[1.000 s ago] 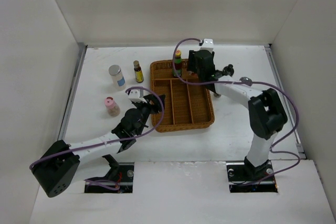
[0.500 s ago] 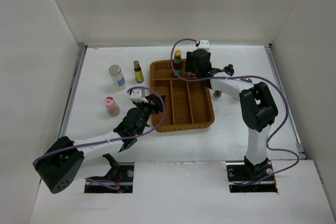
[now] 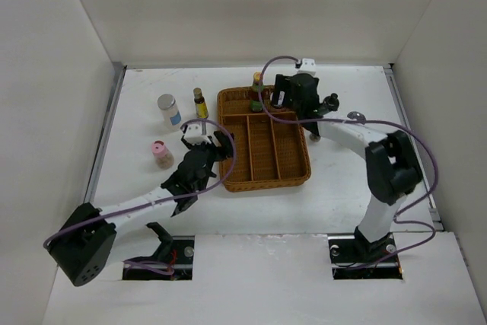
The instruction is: Organize the condiment bottles
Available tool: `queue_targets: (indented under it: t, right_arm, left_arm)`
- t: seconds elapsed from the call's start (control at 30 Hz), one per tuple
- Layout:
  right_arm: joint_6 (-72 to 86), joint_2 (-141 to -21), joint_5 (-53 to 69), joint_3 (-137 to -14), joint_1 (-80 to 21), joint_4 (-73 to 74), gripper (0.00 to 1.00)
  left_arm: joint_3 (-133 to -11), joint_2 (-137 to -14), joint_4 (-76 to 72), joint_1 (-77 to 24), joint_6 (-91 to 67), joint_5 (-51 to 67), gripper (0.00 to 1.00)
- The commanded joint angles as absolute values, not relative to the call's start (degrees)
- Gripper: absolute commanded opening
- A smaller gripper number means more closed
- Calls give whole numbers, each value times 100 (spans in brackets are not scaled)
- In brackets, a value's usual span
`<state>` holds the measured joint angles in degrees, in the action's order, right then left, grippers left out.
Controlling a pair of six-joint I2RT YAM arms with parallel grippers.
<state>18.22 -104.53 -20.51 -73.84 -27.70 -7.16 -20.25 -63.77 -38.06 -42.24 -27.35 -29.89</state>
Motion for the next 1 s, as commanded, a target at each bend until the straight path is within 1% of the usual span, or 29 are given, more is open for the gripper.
queue_targets:
  t: [0.0, 0.1, 0.2, 0.23, 0.37, 0.4, 0.43, 0.5, 0.53, 0.6, 0.67, 0.7, 0.73, 0.83, 0.97]
  right_arm:
    - [2012, -9082, -2109, -7007, -2764, -1379, 97]
    - [2293, -8186, -2320, -6147, -2904, -1608, 97]
    - [2706, -7472, -2382, -5276, -3132, -1810, 89]
    - [2803, -7227, -2417, -4960, -3229, -1871, 83]
    - [2979, -6383, -2549, -4063, -3694, -1863, 40]
    - [3006, -6181, -2558, -3852, -3826, -1855, 31]
    - [3023, -5996, -2558, -3650, -3949, -1854, 27]
    - [2997, -5741, -2558, -3333, -4143, -1933, 28]
    - [2971, -5678, -2505, -3201, -4196, -1977, 31]
    - [2927, -5616, -2426, -2946, -4232, -2135, 40]
    - [2953, -5599, -2312, -2734, -4205, -2381, 45]
    - [2979, -5573, -2259, -2646, -4197, -2478, 48]
    - [2988, -5564, -2250, -2567, -4223, -2600, 50]
    - [2944, -5590, -2241, -2461, -4302, -2821, 54]
    - [2962, -5616, -2215, -2443, -4346, -2848, 56]
  left_arm:
    - [-2881, -5881, -2869, -4118, -2760, -3541, 75]
    - [-3583, -5836, -1893, -3855, -2769, -3726, 83]
    - [-4313, -6125, -969, -3407, -2804, -3595, 86]
    - [-4489, -6256, -828, -3232, -2804, -3534, 85]
    - [-5035, -6889, -510, -2546, -2804, -3226, 82]
    - [-5132, -7047, -484, -2396, -2804, -3147, 81]
    - [-5220, -7223, -518, -2256, -2804, -3094, 80]
    - [-5483, -7548, -527, -2096, -2804, -2971, 79]
    - [-5632, -7724, -553, -2079, -2769, -2892, 79]
    - [-6062, -8145, -484, -2061, -2681, -2726, 77]
    - [-6458, -8533, -379, -2061, -2497, -2637, 71]
    - [-6686, -8717, -239, -2078, -2435, -2602, 67]
    - [-6889, -8875, -116, -2105, -2374, -2610, 64]
    - [-7329, -9289, 78, -2096, -2180, -2759, 61]
    - [-7541, -9562, 228, -2096, -2153, -3111, 60]
